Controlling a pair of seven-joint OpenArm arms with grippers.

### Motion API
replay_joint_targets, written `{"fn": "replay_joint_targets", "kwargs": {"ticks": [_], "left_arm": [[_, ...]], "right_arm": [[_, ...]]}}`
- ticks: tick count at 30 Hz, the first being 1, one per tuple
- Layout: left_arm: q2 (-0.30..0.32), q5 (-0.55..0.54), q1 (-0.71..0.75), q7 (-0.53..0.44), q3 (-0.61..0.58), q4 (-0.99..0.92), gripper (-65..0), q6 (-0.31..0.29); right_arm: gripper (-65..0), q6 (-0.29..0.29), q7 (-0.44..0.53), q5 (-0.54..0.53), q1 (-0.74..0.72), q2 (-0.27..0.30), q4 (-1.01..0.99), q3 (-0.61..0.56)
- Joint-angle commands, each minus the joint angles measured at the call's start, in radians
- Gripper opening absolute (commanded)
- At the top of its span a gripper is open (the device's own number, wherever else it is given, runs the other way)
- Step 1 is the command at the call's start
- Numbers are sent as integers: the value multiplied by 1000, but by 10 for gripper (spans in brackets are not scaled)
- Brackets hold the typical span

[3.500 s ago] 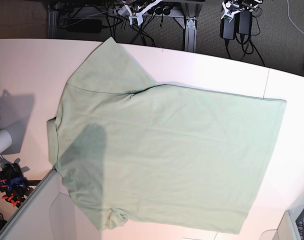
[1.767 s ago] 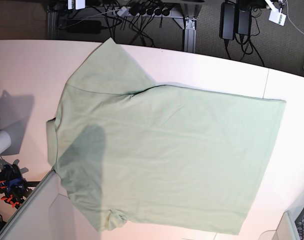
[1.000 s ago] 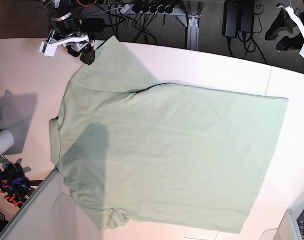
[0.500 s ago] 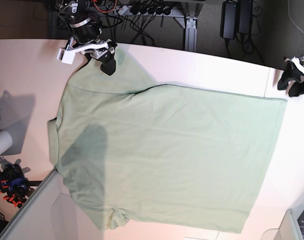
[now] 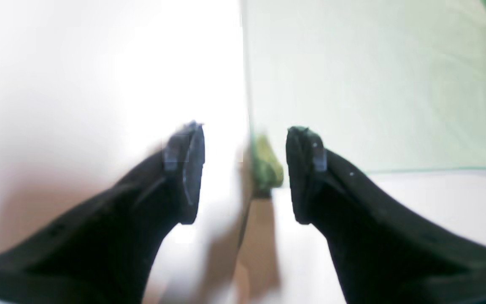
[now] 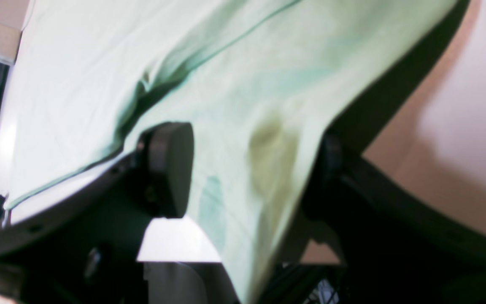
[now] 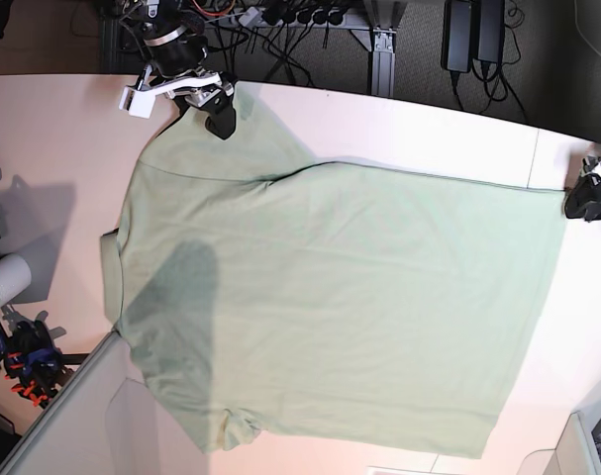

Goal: Fold the T-shirt properly
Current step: 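Move both grippers to the shirt's shoulder corners and grasp them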

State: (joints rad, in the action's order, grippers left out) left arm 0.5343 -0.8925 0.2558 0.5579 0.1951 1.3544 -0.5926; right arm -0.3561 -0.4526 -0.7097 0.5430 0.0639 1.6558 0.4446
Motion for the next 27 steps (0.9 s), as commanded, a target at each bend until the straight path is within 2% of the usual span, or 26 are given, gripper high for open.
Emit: {"fn": "replay_joint_targets", "kwargs": {"ticks": [1, 5, 9, 10, 12, 14, 15, 16, 17, 23, 27], "left_arm": [[8, 14, 4, 31, -24, 3, -295, -9], [-23, 31, 5, 31, -78, 3, -295, -11], [-63, 68, 5, 30, -79, 3, -300, -12], [-69, 73, 5, 29, -79, 3, -331, -14], [-72, 80, 6, 29, -79, 3, -466, -21], [-71, 83, 11, 11, -79, 3, -611, -40], [-70, 87, 11, 4, -79, 3, -650, -63], [-69, 106, 10, -2, -79, 3, -650, -85], [-69, 123, 10, -14, -79, 3, -650, -106], [-66, 138, 11, -13, -76, 4, -650, -106], [-43, 107, 13, 29, -43, 8, -650, -106]], "right_arm": [[-262, 26, -56, 40, 17, 2, -3, 0], [-262, 26, -56, 40, 18, 2, -3, 0], [-265, 26, -55, 36, 17, 2, -3, 0], [-265, 26, -49, 36, 17, 2, -3, 0], [-312, 26, -34, 37, 17, 2, -3, 0], [-442, 26, -19, 37, 16, 2, -3, 0], [-527, 26, -15, 37, 14, 2, -3, 0], [-611, 26, -15, 37, 11, 2, -3, 0], [-650, 26, -15, 39, 8, 2, -3, 0], [-650, 23, -29, 74, -2, 2, 10, 3], [-650, 23, -110, 50, 18, 1, 71, 46]]}}
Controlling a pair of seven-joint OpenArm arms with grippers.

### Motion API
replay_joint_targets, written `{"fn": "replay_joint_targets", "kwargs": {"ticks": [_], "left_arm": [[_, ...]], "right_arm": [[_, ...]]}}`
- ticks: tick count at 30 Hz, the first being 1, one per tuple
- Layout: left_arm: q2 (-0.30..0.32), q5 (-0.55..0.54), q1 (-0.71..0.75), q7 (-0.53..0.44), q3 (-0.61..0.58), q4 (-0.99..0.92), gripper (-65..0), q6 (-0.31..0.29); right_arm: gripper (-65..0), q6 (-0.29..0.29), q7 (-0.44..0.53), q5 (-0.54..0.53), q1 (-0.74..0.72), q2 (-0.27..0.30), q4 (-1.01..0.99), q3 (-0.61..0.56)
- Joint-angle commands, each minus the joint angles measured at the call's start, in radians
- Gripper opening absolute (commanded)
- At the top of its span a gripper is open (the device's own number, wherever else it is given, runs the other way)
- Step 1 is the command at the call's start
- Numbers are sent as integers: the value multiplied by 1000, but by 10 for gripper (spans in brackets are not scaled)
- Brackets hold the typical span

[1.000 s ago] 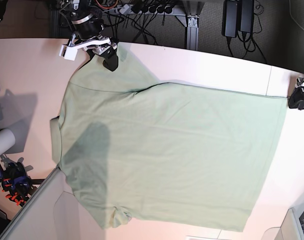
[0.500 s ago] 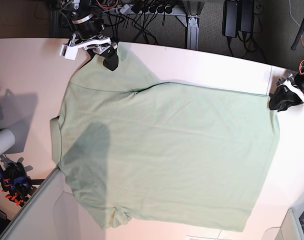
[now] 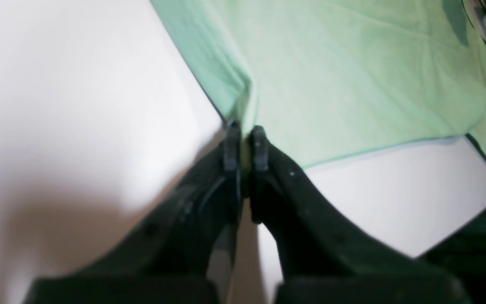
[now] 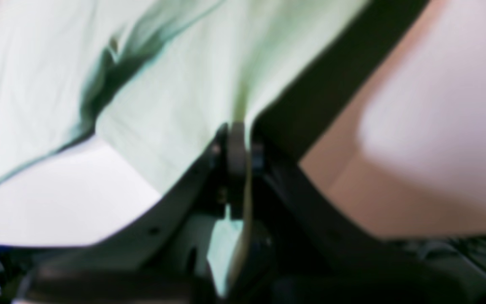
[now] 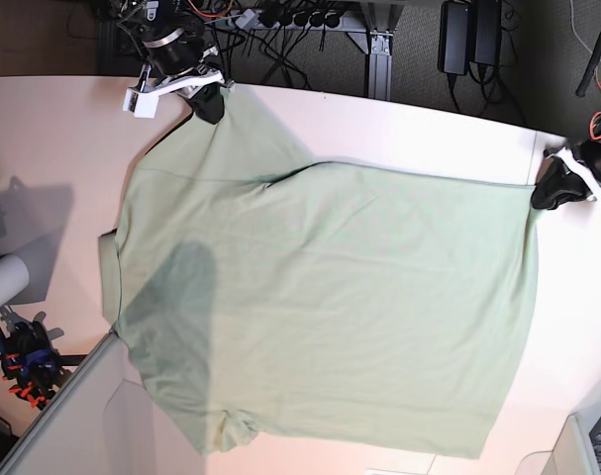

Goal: Fold the T-shirt properly
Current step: 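Move both grippers to the shirt's shoulder corners and grasp them, then lift the shoulders and pull the shirt toward the robot, flattening it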

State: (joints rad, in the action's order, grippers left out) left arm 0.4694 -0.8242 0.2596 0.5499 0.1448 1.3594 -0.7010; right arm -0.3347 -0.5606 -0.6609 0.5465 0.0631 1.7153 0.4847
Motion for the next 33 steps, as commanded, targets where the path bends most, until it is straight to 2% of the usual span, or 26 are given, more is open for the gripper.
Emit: {"fn": "replay_joint_targets", "kwargs": {"ticks": [1, 4, 8, 14, 22, 25, 27, 33], "left_arm": [[32, 19, 13, 53, 19, 9, -650, 3], [69, -44, 40, 101, 46, 44, -650, 3], [116, -94, 97, 106, 51, 154, -650, 3], [122, -99, 110, 82, 51, 296, -650, 3], [129, -69, -31, 81, 51, 296, -650, 3], [129, -36, -78, 50, 50, 253, -650, 3], [129, -15, -115, 22, 50, 200, -650, 3], [129, -16, -258, 22, 48, 48, -650, 3]], "right_arm": [[-650, 2, -10, -23, 28, 2, 33, 22], [-650, 1, -17, -54, 75, 2, 99, 62], [-650, -2, -17, -58, 126, 2, 175, 84], [-650, -2, -12, -53, 110, 3, 255, 86], [-650, -2, 3, -34, -24, 3, 265, 92], [-650, -2, 16, -7, -108, 4, 260, 92], [-650, -2, 24, 8, -175, 15, 250, 92], [-650, -2, 37, 45, -369, 67, 152, 89]]}}
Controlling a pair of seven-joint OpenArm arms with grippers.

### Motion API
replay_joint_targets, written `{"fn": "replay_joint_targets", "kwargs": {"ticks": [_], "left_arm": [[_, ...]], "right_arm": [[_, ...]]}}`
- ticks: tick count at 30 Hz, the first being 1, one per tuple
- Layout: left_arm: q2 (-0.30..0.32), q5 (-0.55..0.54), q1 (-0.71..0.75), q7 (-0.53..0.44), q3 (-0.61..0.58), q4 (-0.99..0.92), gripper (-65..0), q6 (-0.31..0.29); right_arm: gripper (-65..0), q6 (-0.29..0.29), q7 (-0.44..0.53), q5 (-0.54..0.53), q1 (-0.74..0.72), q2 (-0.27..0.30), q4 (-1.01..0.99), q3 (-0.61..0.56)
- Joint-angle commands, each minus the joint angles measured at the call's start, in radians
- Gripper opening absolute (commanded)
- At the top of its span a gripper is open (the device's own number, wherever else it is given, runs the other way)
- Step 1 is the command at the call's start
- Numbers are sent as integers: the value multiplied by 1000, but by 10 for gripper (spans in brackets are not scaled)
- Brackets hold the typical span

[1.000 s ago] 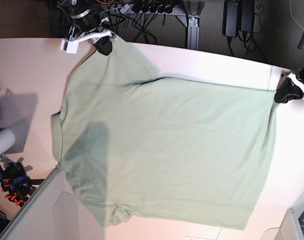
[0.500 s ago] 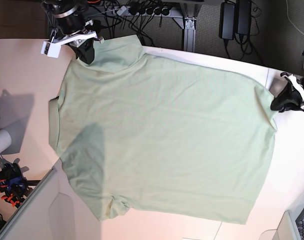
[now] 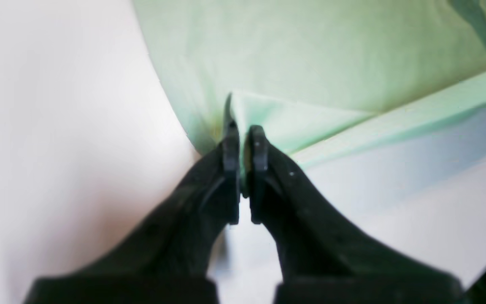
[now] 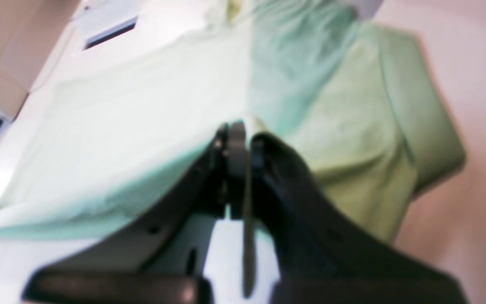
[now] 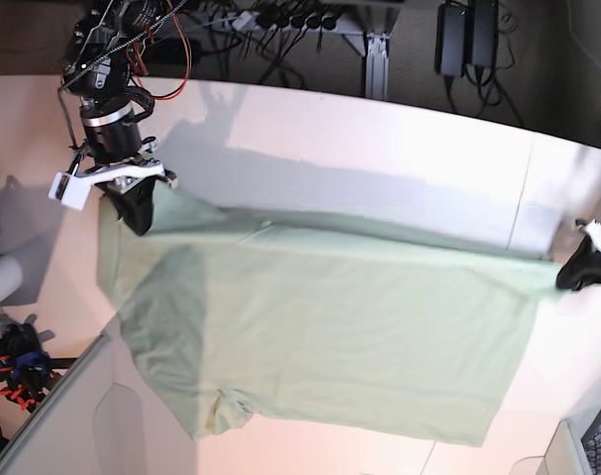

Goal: Fold the T-shirt properly
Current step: 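Lift the shoulders and pull the shirt toward the robot, flattening it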

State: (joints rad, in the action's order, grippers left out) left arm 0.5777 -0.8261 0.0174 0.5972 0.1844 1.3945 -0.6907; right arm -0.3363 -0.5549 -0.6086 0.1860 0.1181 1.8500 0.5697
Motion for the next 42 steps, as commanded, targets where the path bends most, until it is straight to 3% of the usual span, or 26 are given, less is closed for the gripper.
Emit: {"fn": "replay_joint_targets", "kwargs": {"ticks": [1, 10, 16, 23, 24, 26, 29, 31, 34, 37, 40, 42], "left_arm": [[21, -13, -40, -26, 1, -11, -650, -7], [-5, 192, -252, -204, -223, -248, -650, -7], [-45, 215, -365, -224, -238, -391, -650, -7], [-54, 219, -394, -235, -239, -451, -650, -7], [-54, 218, -394, -240, -239, -451, -642, -7], [-53, 218, -394, -275, -238, -451, -495, -7], [-53, 217, -394, -294, -238, -451, -315, -7], [-53, 217, -394, -294, -238, -451, -303, -7], [-45, 217, -394, -288, -228, -445, -303, -7], [-36, 148, -391, -173, -187, -414, -303, -7], [-19, 18, -357, -48, -137, -357, -303, -7], [-5, -24, -317, -16, -105, -314, -303, -7]], "right_arm": [[-650, 0, 32, -6, -39, 21, -10, 2], [-650, -2, 52, 61, -282, 98, -305, -107], [-650, -10, 89, 137, -393, 101, -438, -164], [-650, -12, 114, 206, -486, 101, -540, -201], [-650, -12, 114, 205, -491, 100, -551, -206], [-650, -12, 125, 206, -493, 100, -568, -219], [-351, -12, 137, 235, -493, 100, -584, -240], [-211, -11, 137, 246, -493, 100, -588, -243], [-207, -12, 137, 246, -493, 101, -583, -238], [-207, -12, 114, 246, -492, 101, -565, -200], [-207, -11, 7, 241, -486, 101, -524, -119], [-207, -11, -70, 215, -473, 101, -487, -46]]}}
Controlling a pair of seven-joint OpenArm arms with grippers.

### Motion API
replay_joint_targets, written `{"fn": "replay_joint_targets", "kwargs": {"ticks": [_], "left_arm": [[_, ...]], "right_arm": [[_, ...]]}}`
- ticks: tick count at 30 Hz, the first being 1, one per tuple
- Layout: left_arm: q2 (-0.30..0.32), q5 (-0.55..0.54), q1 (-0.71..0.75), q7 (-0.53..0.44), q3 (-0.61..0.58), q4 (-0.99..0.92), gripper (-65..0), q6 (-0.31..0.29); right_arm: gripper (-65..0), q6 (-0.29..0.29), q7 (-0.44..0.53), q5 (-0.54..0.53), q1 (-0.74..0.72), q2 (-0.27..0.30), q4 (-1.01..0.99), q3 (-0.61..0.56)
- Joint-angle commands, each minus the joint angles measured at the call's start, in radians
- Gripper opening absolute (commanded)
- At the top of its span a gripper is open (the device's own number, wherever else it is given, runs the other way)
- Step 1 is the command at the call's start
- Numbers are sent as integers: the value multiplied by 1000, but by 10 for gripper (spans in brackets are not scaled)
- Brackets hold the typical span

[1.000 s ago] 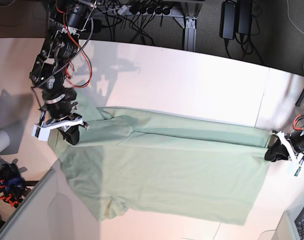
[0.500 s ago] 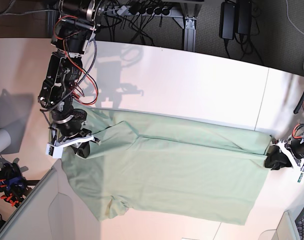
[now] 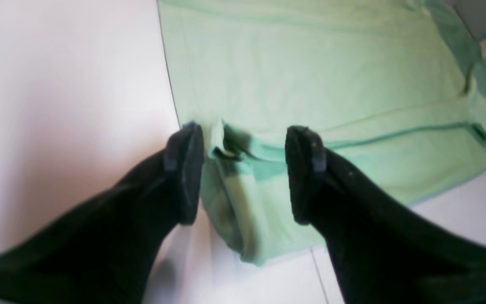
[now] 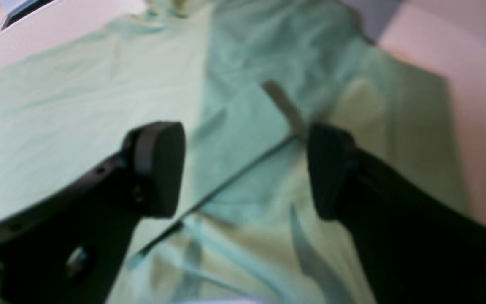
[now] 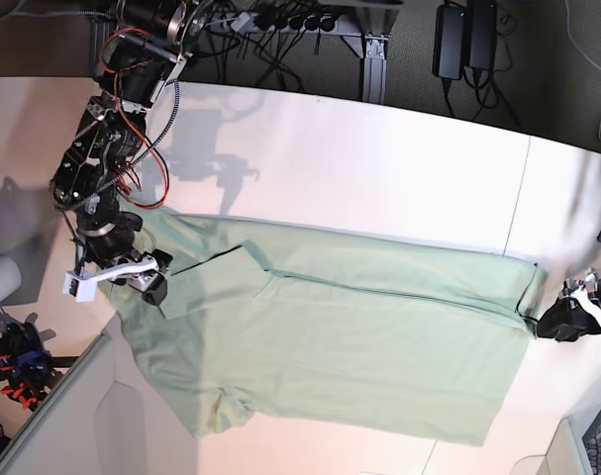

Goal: Fold the T-shirt properly
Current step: 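Lift the shoulders and pull the shirt toward the robot, flattening it, then drag the shirt further toward the robot and release both grippers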

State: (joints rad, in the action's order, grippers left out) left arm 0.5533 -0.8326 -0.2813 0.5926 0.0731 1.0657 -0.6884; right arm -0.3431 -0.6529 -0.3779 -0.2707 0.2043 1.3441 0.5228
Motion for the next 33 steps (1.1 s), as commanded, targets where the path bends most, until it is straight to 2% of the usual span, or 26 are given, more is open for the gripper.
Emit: {"fn": "replay_joint_targets", "kwargs": {"ticks": [1, 3, 6, 12, 17, 21, 27, 33], "left_arm": [[24, -26, 5, -7, 21, 37, -303, -10], [29, -40, 56, -1, 53, 78, -303, -10], [23, -91, 129, 19, 110, 113, -303, -10], [-38, -170, 238, 44, 258, 114, -303, -10], [-115, -169, 284, 43, 273, 112, -303, -10], [-173, -125, 301, 18, 273, 97, -303, -10], [-222, -60, 283, -16, 273, 96, -303, 85], [-275, 0, 250, -29, 252, 96, -303, 137]], "right_arm": [[-207, -5, -3, -35, -2, 15, 41, 42], [-207, -5, -44, -65, 34, 15, 78, 124], [-207, -4, -55, -104, 108, 14, 94, 245], [-207, 0, -55, -219, 242, -6, 91, 403], [-207, 1, -47, -243, 238, -32, 46, 383], [-207, 1, -39, -228, 190, -63, 3, 349], [-207, 4, -36, -220, 138, -78, -44, 345], [-207, 4, -35, -220, 129, -79, -44, 345]]}}
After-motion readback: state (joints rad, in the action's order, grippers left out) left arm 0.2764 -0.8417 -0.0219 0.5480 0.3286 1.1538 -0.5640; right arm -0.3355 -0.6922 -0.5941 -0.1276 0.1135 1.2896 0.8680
